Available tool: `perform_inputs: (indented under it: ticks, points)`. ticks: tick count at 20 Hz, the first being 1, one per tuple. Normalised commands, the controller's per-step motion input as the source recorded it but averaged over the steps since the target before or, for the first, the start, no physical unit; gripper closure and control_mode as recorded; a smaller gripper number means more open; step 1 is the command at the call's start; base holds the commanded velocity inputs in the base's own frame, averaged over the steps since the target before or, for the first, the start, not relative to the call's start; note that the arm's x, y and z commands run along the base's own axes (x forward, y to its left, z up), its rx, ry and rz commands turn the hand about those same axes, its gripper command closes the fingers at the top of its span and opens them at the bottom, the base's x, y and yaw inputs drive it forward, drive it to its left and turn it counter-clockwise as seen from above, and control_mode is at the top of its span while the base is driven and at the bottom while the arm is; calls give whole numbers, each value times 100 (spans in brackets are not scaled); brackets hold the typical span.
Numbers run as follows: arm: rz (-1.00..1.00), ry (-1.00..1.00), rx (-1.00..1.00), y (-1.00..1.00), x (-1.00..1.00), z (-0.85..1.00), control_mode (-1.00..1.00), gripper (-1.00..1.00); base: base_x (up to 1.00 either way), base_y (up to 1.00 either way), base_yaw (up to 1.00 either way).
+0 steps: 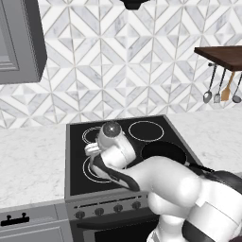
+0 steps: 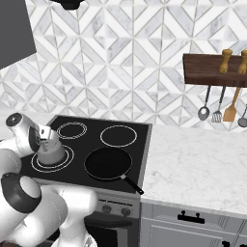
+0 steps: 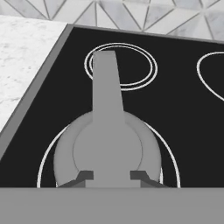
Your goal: Pick the kettle from the counter and place it on a stove burner. Then turn the burner on.
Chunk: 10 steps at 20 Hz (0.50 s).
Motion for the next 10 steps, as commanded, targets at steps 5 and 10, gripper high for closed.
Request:
perform_inputs:
  ticks: [5, 10]
  points:
    - [0, 0, 0, 0, 16, -31, -100, 100, 0, 0, 0]
    - [0, 0, 0, 0, 4, -42, -100, 100, 0, 0, 0]
